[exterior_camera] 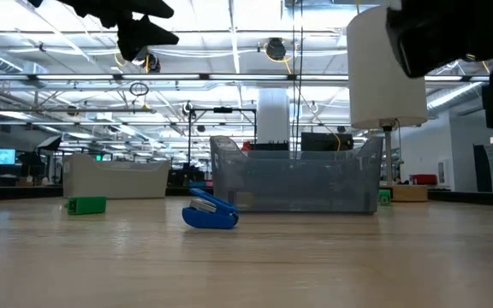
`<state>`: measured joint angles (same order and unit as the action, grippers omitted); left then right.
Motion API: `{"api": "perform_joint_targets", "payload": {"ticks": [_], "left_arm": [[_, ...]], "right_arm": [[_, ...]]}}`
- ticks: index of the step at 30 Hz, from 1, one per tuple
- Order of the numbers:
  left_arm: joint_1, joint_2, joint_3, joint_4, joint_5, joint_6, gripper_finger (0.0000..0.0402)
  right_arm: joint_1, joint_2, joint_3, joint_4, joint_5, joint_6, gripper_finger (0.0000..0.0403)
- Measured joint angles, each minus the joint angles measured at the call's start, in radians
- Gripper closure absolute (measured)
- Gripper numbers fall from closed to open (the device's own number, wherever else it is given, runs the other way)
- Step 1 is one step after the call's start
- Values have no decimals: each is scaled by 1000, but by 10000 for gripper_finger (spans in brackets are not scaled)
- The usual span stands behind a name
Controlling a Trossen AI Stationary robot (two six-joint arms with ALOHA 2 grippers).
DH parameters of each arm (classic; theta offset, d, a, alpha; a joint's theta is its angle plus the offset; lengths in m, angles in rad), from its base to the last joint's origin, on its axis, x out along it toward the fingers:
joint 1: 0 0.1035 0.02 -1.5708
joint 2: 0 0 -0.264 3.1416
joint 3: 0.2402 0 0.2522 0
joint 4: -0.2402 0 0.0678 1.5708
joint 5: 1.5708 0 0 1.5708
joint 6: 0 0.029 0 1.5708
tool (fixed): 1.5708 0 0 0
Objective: Pick and place Stapler, Stapler remover, tape
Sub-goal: Put the dark blue tape into the grey bin
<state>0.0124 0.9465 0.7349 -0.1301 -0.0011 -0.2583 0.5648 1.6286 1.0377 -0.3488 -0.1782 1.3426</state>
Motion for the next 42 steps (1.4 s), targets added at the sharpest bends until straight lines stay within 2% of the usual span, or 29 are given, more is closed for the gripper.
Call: {"api": "perform_joint_targets", "payload": {"ticks": [5,14,20,33,42], "left_arm": [[34,-3,0,-7,66,33,185],[64,-3,0,-10,142,64,185],[67,-3,0,-9,151,71,185],[67,-2,0,-7,154,67,185],[67,-2,1,-9,160,62,185]], "right_arm": [[7,61,29,-34,29,81,204],[16,72,34,-98,106,175,204],[46,74,34,-113,104,220,204],[65,198,36,-106,73,269,204],[67,190,33,-52,121,210,204]]}}
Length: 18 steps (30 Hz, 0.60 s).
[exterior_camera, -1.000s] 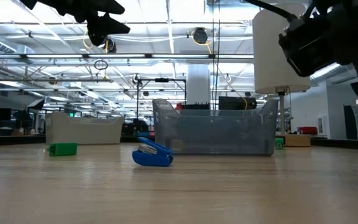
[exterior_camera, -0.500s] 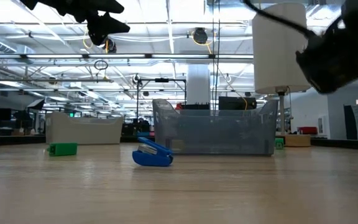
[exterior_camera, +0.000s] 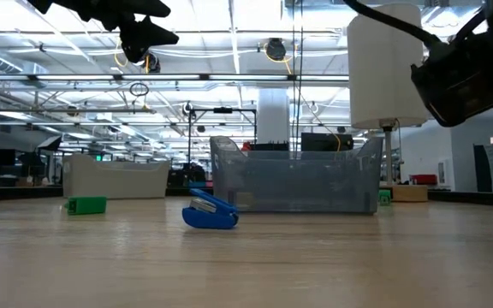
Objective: Pick and place Stapler, Stapler remover, tape
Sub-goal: Put the dark blue tape into the grey bin
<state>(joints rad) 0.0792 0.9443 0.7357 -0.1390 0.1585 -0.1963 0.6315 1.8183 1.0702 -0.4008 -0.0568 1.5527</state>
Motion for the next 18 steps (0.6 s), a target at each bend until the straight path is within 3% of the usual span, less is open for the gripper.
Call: {"api": "perform_joint_targets", "payload": {"ticks": [12,18], "left_arm": [[0,0,0,1,0,-25,185],[0,0,0,16,-2,-71,185]], "right_arm": [[-10,2,0,0,-8,-11,209],[-15,-23,-3,-10,-7,-52,283]]}}
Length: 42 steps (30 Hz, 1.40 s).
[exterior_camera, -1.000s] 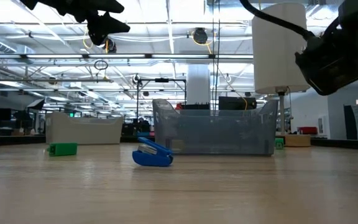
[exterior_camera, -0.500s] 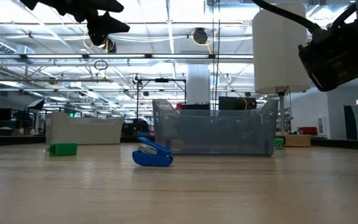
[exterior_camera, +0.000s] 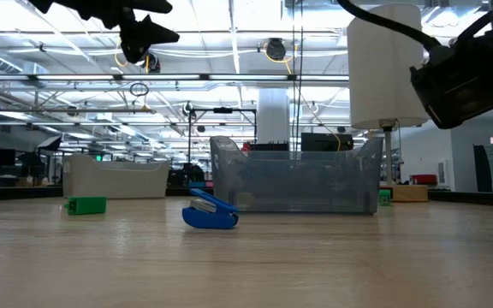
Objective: Pick and place Stapler, Stapler remover, tape
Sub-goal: Put the dark blue tape into the grey bin
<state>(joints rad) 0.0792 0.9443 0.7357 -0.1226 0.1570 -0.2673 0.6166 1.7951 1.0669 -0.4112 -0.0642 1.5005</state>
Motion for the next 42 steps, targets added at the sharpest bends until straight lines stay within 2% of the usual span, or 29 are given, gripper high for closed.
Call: {"api": "perform_joint_targets", "payload": {"ticks": [4,6,11,18,24,29,34,39,42], "left_arm": [[0,0,0,28,0,-42,185],[-2,0,1,33,-5,-63,185],[-12,0,1,58,-35,-115,185],[-55,0,1,91,-86,-181,185],[-111,0,1,153,-163,-191,185],[-177,31,1,247,-275,-174,185],[-237,137,2,411,-363,-81,185],[-262,241,19,507,-458,-27,186],[-264,294,51,532,-486,-22,186]], "right_arm": [[-14,-48,-2,-16,30,-75,357],[-27,-86,-2,-19,39,-119,375],[-77,-184,-2,-32,30,-238,372],[-210,-359,-1,-34,108,-448,372],[-350,-470,0,57,197,-636,372],[-428,-493,1,213,288,-808,372],[-483,-483,2,378,375,-982,372],[-528,-481,2,398,431,-1085,372],[-546,-481,2,408,431,-1134,372]]}}
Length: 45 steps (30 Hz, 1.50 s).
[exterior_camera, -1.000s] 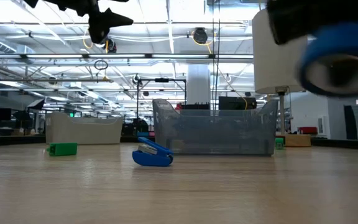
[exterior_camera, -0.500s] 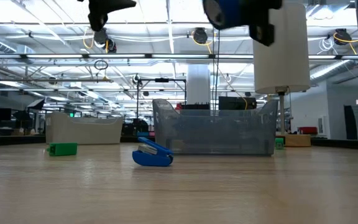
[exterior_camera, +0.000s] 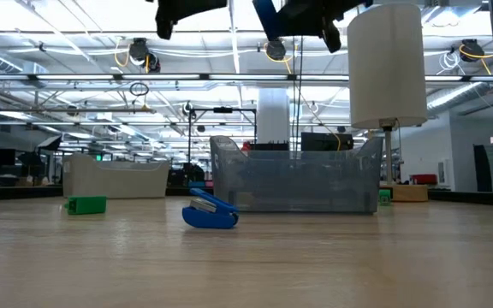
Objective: Pick and place Stapler, Stapler remover, tape
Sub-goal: Put the dark blue tape into the grey bin
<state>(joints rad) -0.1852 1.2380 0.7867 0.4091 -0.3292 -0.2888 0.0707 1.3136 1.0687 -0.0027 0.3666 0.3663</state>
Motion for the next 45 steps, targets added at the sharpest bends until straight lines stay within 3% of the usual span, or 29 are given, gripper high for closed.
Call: {"api": "perform_joint_targets", "payload": {"ticks": [20,24,28,32,34,36,45], "left_arm": [[46,222,192,-7,-38,-2,186],[57,229,207,-9,30,-33,189],[71,229,208,-27,87,-106,231],[76,227,207,-37,159,-145,319],[76,228,209,-65,210,-132,352],[76,221,210,-125,233,-133,360],[76,224,206,-399,293,-161,361]], "right_arm": [[-19,0,0,74,-57,-143,372],[-19,1,0,74,-57,-143,372],[-19,26,0,91,-63,-143,372],[-21,44,2,118,-114,-125,370],[-19,46,2,111,-128,-135,352],[-19,50,1,98,-130,-164,326],[-24,13,2,-55,-170,-226,232]]}}
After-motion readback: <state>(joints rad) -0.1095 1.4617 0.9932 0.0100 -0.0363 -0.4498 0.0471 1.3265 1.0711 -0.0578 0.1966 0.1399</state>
